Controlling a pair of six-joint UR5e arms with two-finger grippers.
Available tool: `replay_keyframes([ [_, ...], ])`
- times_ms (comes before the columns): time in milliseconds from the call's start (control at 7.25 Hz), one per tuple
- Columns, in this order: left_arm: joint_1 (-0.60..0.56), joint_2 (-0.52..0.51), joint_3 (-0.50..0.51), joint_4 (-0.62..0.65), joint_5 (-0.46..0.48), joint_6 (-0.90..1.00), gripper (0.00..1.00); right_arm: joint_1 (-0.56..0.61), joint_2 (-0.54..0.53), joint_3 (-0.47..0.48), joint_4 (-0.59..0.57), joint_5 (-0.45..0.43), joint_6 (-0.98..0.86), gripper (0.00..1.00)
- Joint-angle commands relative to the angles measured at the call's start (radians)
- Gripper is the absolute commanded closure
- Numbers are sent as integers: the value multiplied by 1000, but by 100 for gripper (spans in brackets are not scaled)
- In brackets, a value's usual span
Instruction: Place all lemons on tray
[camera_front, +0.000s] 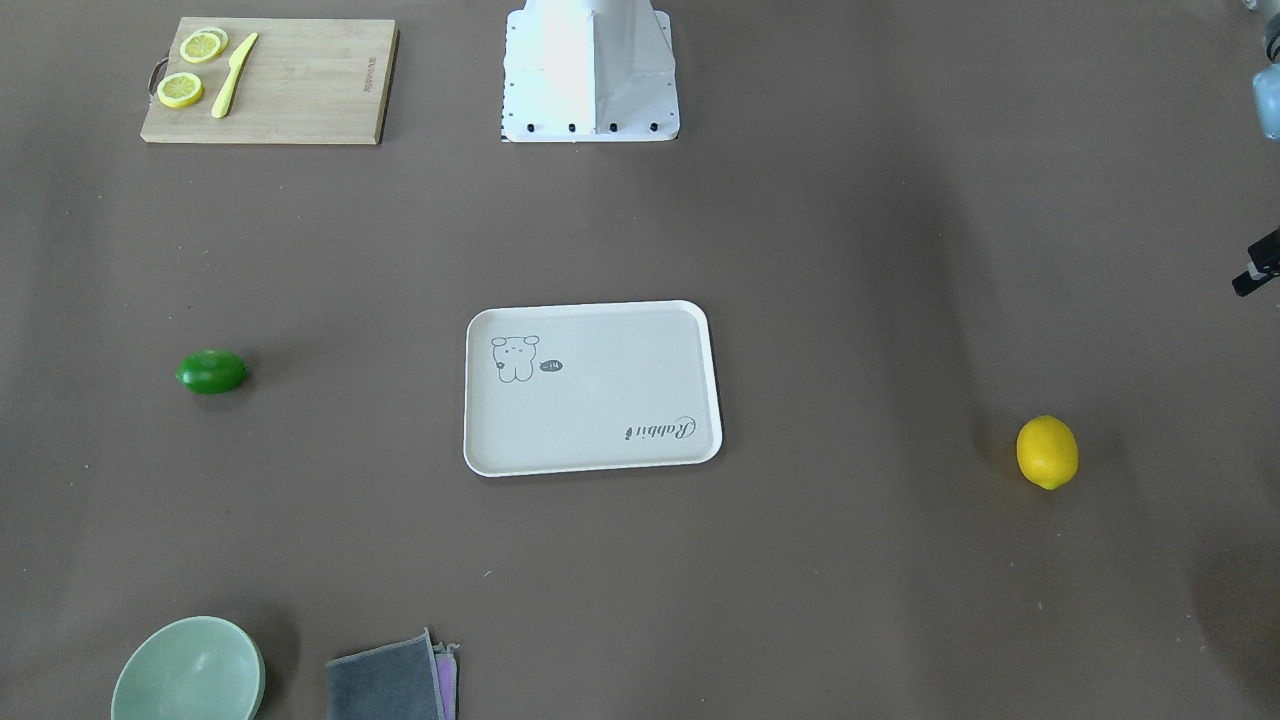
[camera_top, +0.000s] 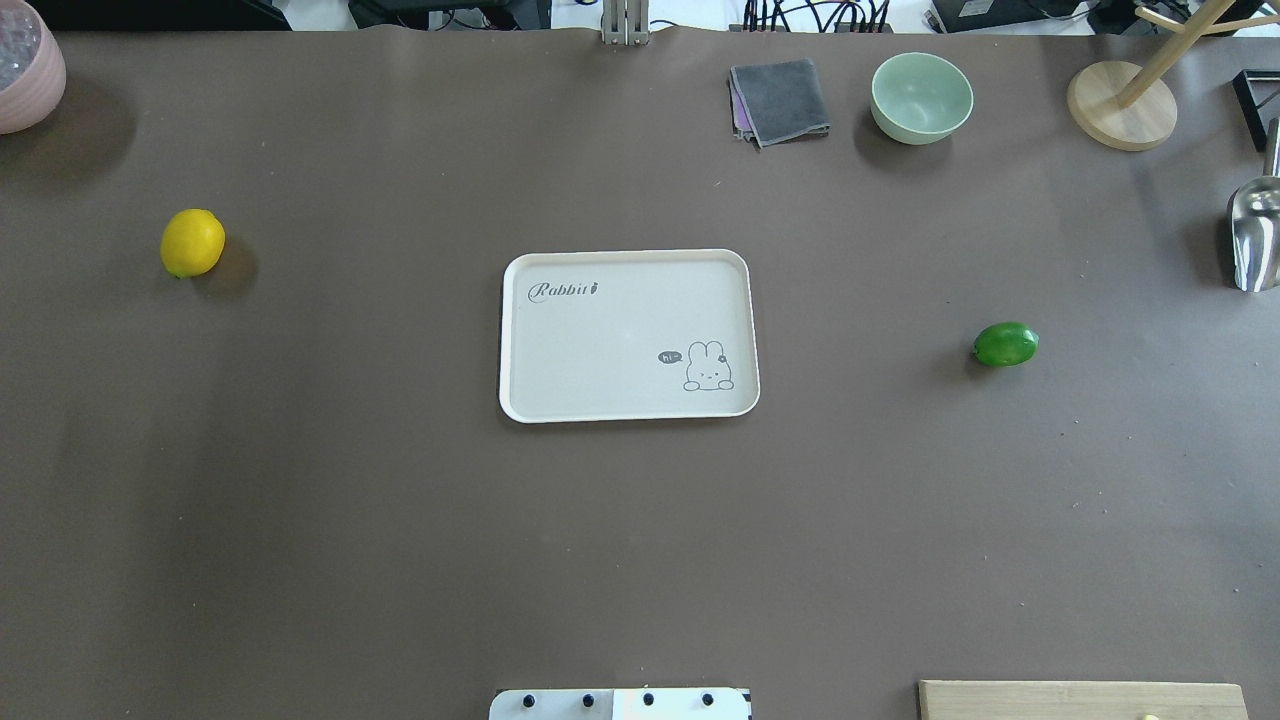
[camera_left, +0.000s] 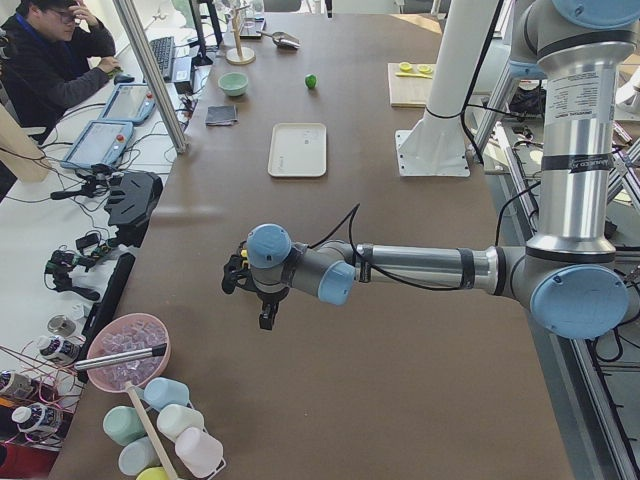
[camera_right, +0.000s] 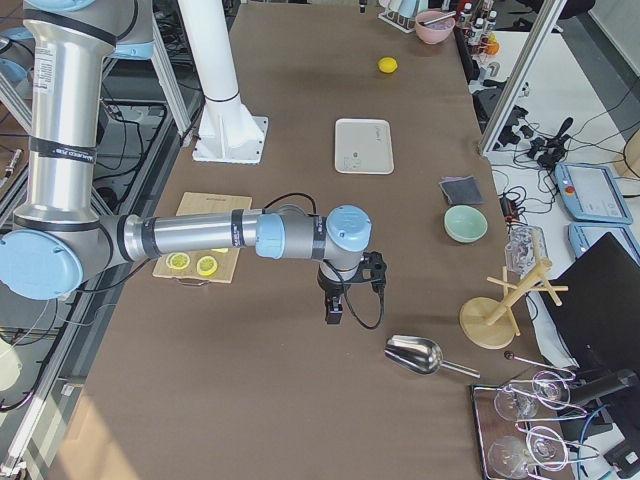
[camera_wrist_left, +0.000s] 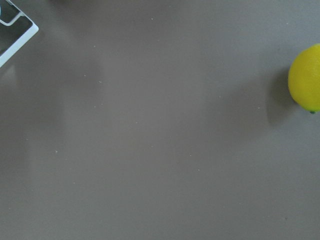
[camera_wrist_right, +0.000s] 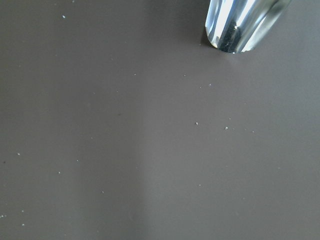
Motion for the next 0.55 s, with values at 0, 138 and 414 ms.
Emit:
replay_keyframes([
  [0, 87, -105, 28, 3, -27, -16, 1, -109, 89, -8, -1, -3, 159, 0],
  [138, 131, -184, 75, 2, -27, -48, 1, -169, 147, -32, 1, -4, 218, 0],
  [414, 213, -277, 160, -3, -26, -54, 1, -223, 185, -68, 1, -6, 241, 0],
])
